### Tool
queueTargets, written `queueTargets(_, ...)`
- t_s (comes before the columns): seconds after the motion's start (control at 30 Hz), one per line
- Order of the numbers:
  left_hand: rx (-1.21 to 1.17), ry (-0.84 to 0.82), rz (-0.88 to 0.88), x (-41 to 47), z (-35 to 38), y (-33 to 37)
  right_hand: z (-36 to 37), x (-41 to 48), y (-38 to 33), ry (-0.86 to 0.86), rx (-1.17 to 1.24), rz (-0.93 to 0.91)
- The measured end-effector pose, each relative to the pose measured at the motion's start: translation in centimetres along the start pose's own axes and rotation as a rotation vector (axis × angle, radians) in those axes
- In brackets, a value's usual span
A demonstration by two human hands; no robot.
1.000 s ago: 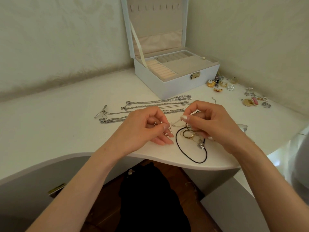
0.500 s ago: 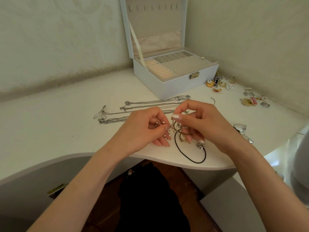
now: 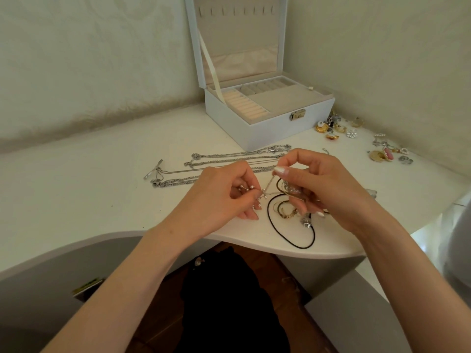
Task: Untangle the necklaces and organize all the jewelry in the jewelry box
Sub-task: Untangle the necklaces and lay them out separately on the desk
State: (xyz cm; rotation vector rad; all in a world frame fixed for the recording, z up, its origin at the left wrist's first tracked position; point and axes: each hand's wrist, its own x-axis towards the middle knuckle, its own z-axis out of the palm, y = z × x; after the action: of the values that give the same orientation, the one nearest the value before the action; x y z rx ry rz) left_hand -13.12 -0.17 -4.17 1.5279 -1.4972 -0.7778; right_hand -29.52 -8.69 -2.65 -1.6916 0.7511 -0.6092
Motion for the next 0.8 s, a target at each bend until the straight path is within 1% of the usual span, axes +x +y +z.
queueTargets(0.2, 0.007, -0.003, 0.007, 0.12, 0.12, 0.05, -0.12, 0.06, -0.03, -0.034, 0.036, 0.020)
queueTargets(0.4, -0.024, -0.007, -0.027, 0.06, -0.14, -0.01, -0.29, 0.23, 0.15, -0.027, 0.011, 0.053)
queueTargets(0.67, 0.058, 0.036, 0.034, 0.28, -0.56, 0.31, -0.58, 0.01, 0.09, -0.040, -0.022, 0.061)
queueTargets(0.8, -0.019, 0.020, 0.021, 0.26, -0.50, 0.32, -0.76, -0.05, 0.00, -0.033, -0.070, 0.056)
